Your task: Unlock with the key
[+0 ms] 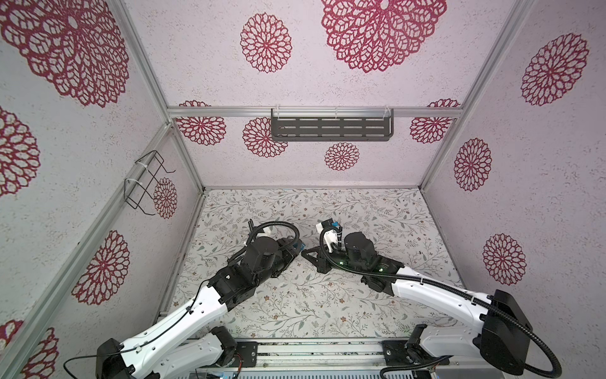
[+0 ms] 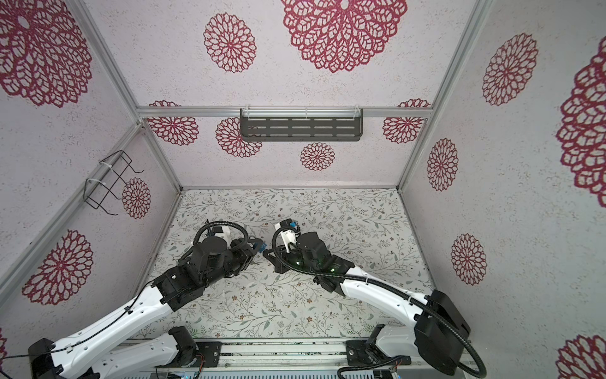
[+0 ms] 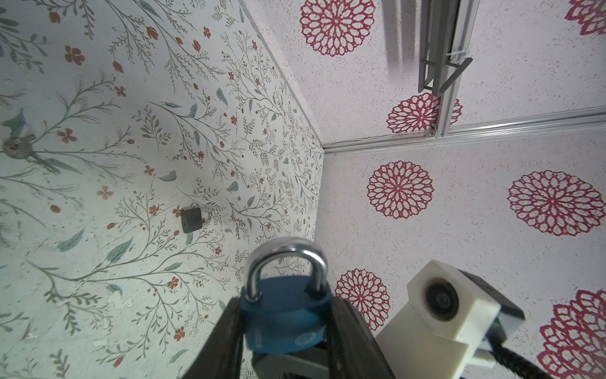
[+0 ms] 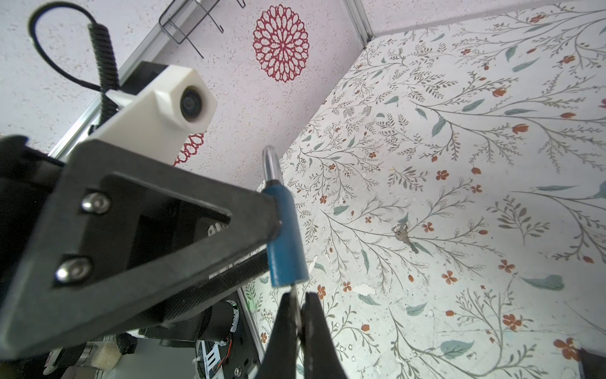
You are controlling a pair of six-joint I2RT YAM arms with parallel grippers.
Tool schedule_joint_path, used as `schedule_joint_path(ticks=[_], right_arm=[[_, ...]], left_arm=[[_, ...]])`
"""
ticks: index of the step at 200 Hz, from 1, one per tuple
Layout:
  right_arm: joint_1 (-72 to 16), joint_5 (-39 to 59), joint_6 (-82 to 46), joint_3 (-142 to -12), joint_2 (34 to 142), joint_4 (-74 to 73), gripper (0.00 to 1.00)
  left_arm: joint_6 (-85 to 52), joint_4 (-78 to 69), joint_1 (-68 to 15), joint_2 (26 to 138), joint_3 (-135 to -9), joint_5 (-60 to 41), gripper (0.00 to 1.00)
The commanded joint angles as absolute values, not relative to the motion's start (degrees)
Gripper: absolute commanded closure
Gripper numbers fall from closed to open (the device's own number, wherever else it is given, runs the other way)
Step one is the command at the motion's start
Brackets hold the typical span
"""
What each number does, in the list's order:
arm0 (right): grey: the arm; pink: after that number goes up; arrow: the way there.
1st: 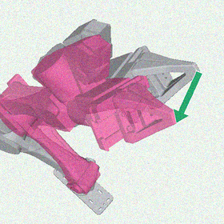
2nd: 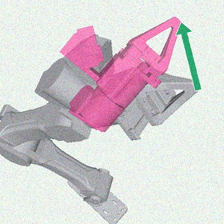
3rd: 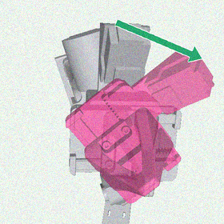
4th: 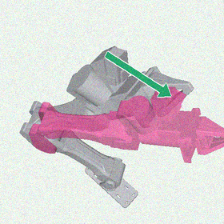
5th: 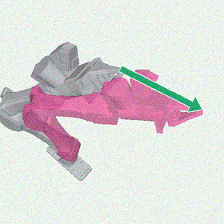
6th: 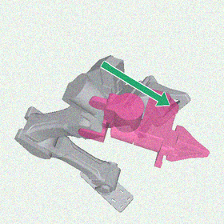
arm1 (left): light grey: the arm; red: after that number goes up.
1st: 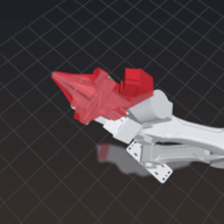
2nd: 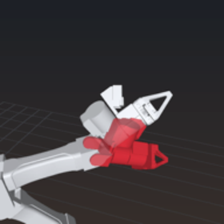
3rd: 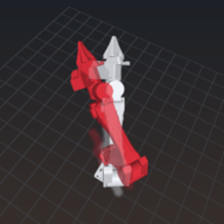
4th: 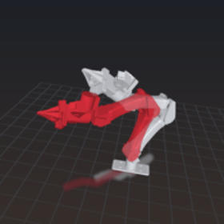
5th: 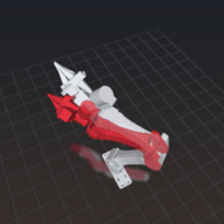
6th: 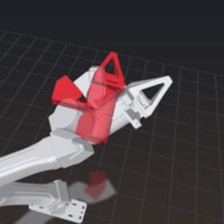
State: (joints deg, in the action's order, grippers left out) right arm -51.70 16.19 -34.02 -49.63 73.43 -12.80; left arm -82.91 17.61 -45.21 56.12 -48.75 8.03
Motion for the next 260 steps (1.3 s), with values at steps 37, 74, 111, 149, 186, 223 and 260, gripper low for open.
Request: schedule_joint_path(ticks=[37, 74, 111, 149, 186, 223, 260], right_arm=[[-52.78, 9.45, -32.93, -51.94, 71.76, -14.17, 1.00], [-53.87, 5.88, -33.09, -52.63, 71.89, -13.51, 1.00], [-54.37, 3.88, -33.88, -53.33, 72.42, -12.91, 1.00], [-54.76, 2.95, -34.03, -54.20, 73.12, -11.97, 1.00], [-54.90, 2.16, -34.32, -54.83, 73.45, -10.96, 1.00], [-54.85, 1.80, -34.89, -55.02, 73.27, -9.63, 1.00], [-54.58, 4.01, -36.34, -55.29, 73.65, -10.27, 1.00]], left_arm=[[-82.90, 15.73, -44.99, 57.23, -50.61, 10.54, 0.41], [-83.53, 15.53, -45.32, 59.60, -51.06, 10.90, 0.37], [-83.80, 13.49, -45.73, 61.48, -51.48, 11.98, 0.40], [-84.32, 10.86, -46.44, 63.28, -51.50, 12.67, 0.46], [-85.08, 8.88, -46.75, 64.87, -51.39, 11.51, 0.53], [-85.08, 9.14, -46.84, 64.52, -51.06, 12.01, 0.64], [-84.92, 8.59, -46.83, 64.61, -50.80, 11.88, 0.84]])
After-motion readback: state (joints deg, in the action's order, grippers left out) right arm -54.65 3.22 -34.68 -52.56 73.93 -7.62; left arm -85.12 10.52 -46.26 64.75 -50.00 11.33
